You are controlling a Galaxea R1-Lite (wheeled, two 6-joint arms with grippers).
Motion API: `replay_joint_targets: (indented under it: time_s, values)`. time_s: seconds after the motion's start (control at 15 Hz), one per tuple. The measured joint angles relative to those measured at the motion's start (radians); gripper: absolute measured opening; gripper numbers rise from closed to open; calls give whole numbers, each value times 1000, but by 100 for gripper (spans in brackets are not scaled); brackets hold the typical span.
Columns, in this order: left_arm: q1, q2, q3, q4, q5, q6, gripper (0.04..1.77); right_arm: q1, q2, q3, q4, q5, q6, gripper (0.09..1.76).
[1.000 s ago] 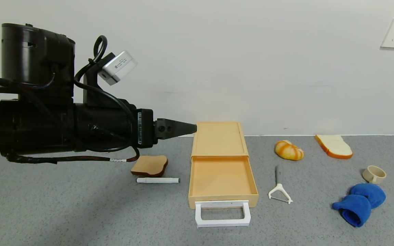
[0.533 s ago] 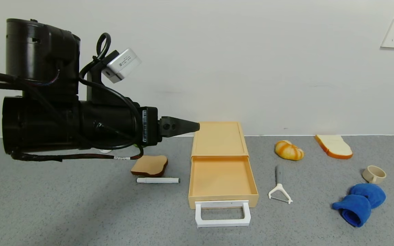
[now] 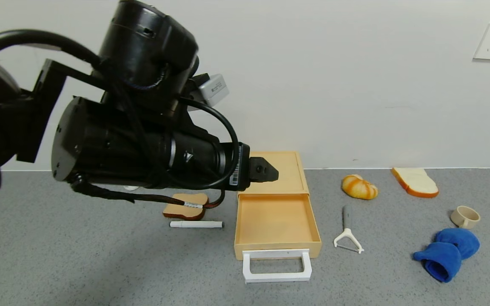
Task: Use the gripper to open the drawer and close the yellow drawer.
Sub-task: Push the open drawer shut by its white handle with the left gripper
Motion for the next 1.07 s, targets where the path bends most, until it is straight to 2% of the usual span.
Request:
replay_joint_targets:
  time_s: [0.2,0.33,0.8,1.07]
  values:
    - [-50,118,-178,171,95,-118,172,0,0,0,0,0,0,171]
    - [-75,197,-246,217,145,-183,172,0,0,0,0,0,0,171]
    - [-134,381,-318,320,229,-316,172,0,0,0,0,0,0,171]
    - [-148,462,-333,345,234,-384,172,0,0,0,0,0,0,171]
